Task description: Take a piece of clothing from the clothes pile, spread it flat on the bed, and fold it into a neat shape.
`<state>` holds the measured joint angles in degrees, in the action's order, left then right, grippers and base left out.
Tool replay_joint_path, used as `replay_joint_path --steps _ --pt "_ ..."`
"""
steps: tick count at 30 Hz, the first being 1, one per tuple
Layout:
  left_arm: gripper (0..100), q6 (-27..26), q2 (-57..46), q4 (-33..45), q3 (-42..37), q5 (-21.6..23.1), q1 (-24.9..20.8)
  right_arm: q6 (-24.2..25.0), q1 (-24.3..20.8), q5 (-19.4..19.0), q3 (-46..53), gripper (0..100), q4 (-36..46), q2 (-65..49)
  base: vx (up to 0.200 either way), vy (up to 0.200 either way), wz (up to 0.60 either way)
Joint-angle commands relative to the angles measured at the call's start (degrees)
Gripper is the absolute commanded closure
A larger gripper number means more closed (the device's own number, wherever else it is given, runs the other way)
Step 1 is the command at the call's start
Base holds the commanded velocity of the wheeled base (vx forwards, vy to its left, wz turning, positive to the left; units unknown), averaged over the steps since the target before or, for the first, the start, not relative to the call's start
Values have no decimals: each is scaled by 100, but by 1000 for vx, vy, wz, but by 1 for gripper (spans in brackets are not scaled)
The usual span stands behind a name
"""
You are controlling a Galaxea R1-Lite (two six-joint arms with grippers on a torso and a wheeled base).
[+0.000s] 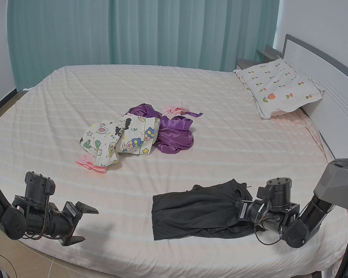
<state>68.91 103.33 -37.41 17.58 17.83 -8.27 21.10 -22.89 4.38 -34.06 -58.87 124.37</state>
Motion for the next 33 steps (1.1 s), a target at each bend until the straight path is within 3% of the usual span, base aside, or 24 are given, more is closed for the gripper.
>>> replay_joint_path --steps 1,4,12,13,20,23,28,33 --pt "0 -1 21 -3 0 1 0 324 136 -33 532 100 -11 -545 0 0 0" --pt "0 -10 21 -3 0 1 0 535 215 -69 848 100 -19 -589 0 0 0" --pt "0 -10 21 -3 -9 1 0 518 356 -77 1200 100 -204 -536 0 0 0" --pt "0 -10 21 -3 -9 -8 0 509 365 -77 1262 0 -274 -545 0 0 0" --pt "0 -1 21 -3 -9 -8 0 474 655 -112 1464 0 -872 -721 0 0 0" --pt "0 -1 21 -3 -9 -8 0 491 760 -306 1314 0 -819 -879 0 0 0" --pt "0 -1 12 -3 -18 1 0 509 743 -394 848 0 -758 -765 0 0 0" --pt "0 17 -14 6 -35 -8 0 509 716 -561 -303 0 -125 -273 0 0 0"
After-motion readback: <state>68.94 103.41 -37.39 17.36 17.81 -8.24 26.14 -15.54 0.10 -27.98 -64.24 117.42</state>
